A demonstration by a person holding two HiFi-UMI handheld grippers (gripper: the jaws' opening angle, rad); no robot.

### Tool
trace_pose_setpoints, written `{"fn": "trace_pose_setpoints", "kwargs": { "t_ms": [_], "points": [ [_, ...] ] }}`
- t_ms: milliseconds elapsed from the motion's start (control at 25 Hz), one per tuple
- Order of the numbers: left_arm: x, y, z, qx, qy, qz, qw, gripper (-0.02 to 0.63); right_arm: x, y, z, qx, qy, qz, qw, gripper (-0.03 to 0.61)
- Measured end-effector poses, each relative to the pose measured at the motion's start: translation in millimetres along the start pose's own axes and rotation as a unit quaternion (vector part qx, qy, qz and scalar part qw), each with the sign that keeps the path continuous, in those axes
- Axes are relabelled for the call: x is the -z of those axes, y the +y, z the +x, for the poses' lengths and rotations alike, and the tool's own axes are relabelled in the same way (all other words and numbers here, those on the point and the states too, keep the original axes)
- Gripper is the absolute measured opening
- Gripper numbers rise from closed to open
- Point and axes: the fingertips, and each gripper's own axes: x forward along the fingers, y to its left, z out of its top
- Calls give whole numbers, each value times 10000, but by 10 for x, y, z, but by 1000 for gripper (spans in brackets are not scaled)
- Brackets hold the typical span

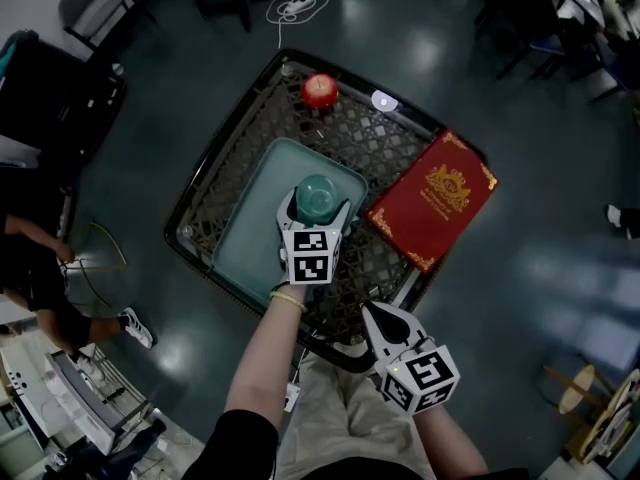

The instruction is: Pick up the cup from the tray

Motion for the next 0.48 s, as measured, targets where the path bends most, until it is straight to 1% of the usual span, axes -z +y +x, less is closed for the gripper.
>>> {"fn": "trace_pose_setpoints", "kwargs": {
  "t_ms": [200,240,280,320,480],
  "points": [
    [-13,57,44,-150,-113,-11,9998,426,38,-67,9,36,34,46,10000,2],
    [-20,62,43,-173,-147,24,9997,419,44,-74,11,41,40,48,10000,2],
    [-27,66,41,-194,-180,59,9996,388,50,-78,13,44,46,50,10000,2],
    [-32,69,39,-204,-203,83,9996,373,55,-78,14,45,51,53,10000,2],
    [-31,74,35,-170,-195,118,9996,368,78,-58,12,38,69,65,9999,2]
  ]
}}
